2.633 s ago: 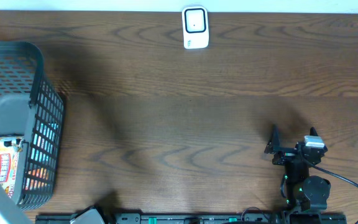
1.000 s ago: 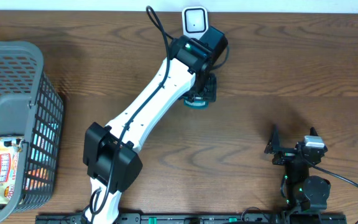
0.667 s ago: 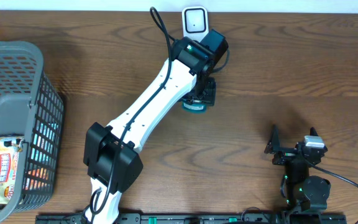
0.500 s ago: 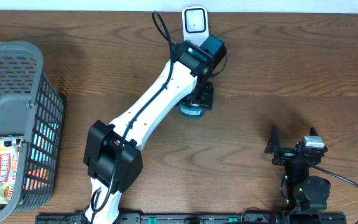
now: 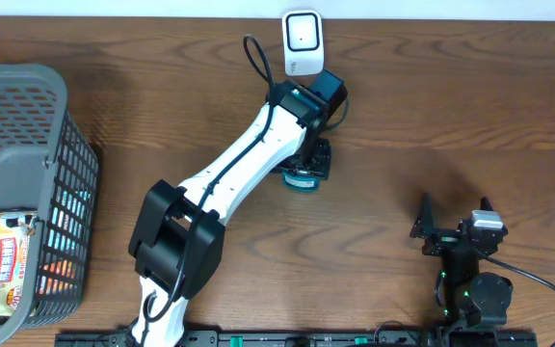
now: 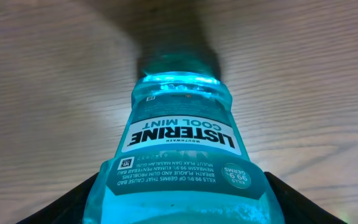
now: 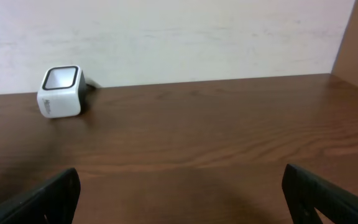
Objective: Scan the item barcode
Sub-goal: 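Carry the bottle to the white scanner with the left gripper, then set the bottle down near the scanner and release it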
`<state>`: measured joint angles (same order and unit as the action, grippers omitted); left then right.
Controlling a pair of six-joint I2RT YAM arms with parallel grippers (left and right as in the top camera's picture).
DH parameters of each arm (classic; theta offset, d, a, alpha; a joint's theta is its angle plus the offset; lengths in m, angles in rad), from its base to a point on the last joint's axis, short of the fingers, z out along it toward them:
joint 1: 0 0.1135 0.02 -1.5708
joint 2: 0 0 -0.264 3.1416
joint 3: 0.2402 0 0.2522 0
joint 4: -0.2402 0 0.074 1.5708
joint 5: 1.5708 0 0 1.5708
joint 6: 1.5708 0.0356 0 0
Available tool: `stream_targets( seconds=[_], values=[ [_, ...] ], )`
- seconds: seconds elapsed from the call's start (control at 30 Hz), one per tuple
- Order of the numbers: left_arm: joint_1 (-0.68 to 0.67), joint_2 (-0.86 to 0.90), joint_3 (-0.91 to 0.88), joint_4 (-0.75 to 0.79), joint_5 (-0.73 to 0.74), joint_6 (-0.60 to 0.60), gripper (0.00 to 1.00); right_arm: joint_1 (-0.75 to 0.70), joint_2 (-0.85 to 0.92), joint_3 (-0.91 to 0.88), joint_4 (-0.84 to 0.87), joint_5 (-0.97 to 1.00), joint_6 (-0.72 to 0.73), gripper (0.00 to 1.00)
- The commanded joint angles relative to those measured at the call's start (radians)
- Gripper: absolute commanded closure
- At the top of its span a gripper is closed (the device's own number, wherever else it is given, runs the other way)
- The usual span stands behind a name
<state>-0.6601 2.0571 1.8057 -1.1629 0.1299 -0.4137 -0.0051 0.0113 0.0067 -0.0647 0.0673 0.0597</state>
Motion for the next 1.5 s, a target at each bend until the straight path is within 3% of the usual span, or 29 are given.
stream_targets(
  seconds=[0.0, 0.13, 0.4, 0.87, 1.03, 1.47],
  values=[
    [0.001, -0.016, -0.019, 0.002, 0.045, 0.013, 0.32, 0.007, -0.005, -0.002, -0.004, 0.002, -0.008, 0.01],
    [0.002, -0.016, -0.019, 0.003, 0.045, 0.013, 0.30, 0.007, -0.005, -0.002, -0.004, 0.002, -0.008, 0.01],
    [0.003, -0.016, 0.007, 0.028, 0.042, 0.013, 0.02, 0.007, -0.005, -0.002, -0.004, 0.002, -0.008, 0.01],
    [0.035, -0.099, 0.093, -0.018, 0.008, 0.013, 0.02, 0.007, -0.005, -0.002, -0.004, 0.002, -0.008, 0.01],
    [0.064, -0.185, 0.093, -0.055, -0.091, 0.013, 0.02, 0.007, -0.005, -0.002, -0.004, 0.002, -0.008, 0.01],
    [0.206, -0.483, 0.093, -0.055, -0.144, 0.014, 0.02, 0.007, -0.005, -0.002, -0.004, 0.002, -0.008, 0.01]
  ],
)
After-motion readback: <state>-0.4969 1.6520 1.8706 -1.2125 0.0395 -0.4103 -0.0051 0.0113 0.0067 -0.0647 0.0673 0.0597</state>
